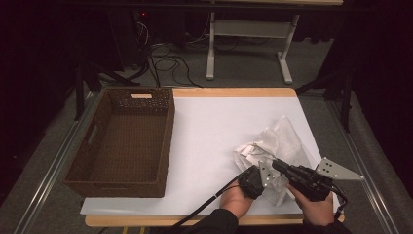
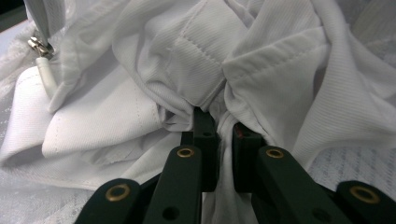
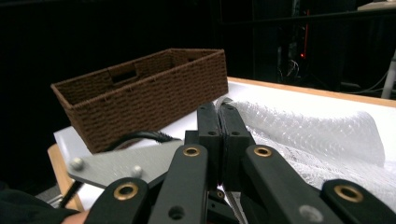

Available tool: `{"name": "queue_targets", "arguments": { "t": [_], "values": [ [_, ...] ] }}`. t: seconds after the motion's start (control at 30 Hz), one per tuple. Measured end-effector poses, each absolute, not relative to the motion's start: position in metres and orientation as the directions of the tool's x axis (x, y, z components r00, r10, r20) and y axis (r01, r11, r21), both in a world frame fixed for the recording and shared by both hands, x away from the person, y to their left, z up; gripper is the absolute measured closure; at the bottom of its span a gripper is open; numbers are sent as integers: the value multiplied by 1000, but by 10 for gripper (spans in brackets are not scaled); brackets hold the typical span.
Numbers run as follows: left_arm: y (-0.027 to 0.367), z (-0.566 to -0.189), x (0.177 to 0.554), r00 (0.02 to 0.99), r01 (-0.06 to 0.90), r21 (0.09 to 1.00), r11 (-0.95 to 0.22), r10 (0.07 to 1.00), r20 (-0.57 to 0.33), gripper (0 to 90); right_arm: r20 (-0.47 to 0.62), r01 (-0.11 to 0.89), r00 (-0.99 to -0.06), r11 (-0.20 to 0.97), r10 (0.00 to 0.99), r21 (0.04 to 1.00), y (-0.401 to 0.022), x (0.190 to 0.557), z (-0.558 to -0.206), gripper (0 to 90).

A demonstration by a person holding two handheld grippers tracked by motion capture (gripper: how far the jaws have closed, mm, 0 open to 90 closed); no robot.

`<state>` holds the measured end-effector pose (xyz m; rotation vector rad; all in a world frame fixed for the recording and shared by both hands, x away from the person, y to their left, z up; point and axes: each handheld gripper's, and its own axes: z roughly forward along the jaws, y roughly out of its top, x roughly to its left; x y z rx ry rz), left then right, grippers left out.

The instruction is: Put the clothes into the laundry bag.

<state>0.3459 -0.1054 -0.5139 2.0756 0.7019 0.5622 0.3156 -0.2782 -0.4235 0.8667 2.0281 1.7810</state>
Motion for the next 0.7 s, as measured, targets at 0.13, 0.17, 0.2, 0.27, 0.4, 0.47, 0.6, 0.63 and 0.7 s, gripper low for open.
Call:
{"name": "queue_targets", "arguments": {
  "t": [0.13, 0.17, 0.2, 0.27, 0.4, 0.47, 0.6, 0.63, 0.7],
  "values": [
    [-106, -513, 346, 740, 279, 823, -495, 657, 144, 839, 169, 237, -777, 33, 607, 971, -278, 313, -420, 900],
    [-106, -513, 345, 736, 276, 824, -495, 660, 150, 839, 163, 230, -780, 35, 604, 973, -278, 313, -419, 900],
    [-105, -512, 345, 734, 272, 818, -506, 659, 164, 839, 162, 229, -783, 37, 601, 973, -277, 313, -419, 900],
    [-103, -511, 344, 723, 278, 821, -499, 671, 164, 839, 161, 228, -785, 36, 598, 973, -276, 313, -419, 900],
    [-86, -506, 339, 694, 286, 819, -498, 697, 181, 841, 166, 227, -798, 34, 580, 973, -272, 313, -418, 900],
    [-72, -505, 338, 674, 307, 822, -479, 719, 168, 842, 157, 219, -806, 41, 571, 975, -267, 313, -418, 900],
    [-40, -500, 331, 639, 340, 837, -428, 759, 128, 842, 151, 217, -816, 54, 558, 975, -259, 313, -419, 900],
    [-34, -498, 328, 631, 341, 843, -415, 766, 122, 842, 150, 218, -818, 58, 556, 974, -258, 314, -420, 900],
    [-25, -494, 322, 624, 345, 852, -394, 774, 105, 842, 148, 219, -815, 61, 560, 974, -256, 315, -421, 900]
  ]
}}
